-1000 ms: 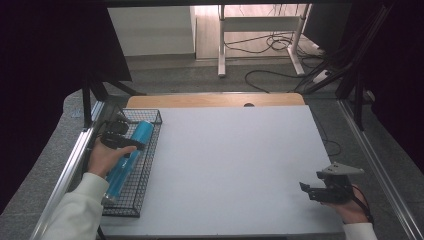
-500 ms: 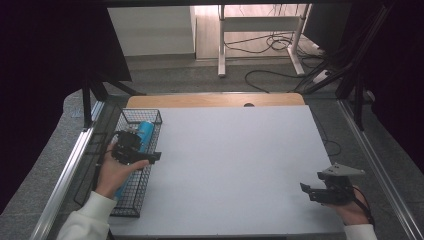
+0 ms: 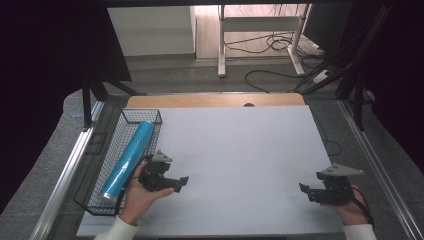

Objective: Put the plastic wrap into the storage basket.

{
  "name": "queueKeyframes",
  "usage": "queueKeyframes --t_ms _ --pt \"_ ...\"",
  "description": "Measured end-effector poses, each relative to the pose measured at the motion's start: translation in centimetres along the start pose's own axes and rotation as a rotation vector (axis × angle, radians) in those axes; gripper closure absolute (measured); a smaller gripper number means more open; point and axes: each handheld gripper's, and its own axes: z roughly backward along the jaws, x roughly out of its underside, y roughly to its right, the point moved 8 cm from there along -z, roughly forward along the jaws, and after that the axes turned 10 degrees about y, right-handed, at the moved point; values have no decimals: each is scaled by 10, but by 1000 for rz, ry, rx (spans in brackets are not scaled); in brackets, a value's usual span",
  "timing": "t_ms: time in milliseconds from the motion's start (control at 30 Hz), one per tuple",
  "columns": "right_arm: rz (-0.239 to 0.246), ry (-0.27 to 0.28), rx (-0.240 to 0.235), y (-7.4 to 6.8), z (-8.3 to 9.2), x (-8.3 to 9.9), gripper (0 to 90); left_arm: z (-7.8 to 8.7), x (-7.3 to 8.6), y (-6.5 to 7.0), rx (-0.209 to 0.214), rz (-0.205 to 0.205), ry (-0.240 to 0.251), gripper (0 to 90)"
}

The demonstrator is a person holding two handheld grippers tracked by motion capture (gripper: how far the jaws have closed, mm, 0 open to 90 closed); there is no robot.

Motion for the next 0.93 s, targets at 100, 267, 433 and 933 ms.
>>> queueKeyframes --t_ms 100,267,433,933 --pt "-6 31 -36 -8 1 -7 231 -5 9 3 -13 -3 7 191" --pt "30 46 -90 -26 -1 -15 225 -5 17 3 -27 -15 5 191" --pt "55 50 -120 -36 -4 -18 219 -1 18 0 -42 -16 18 191" --pt "6 76 -137 -39 -5 -19 155 8 20 -3 -51 -5 58 191"
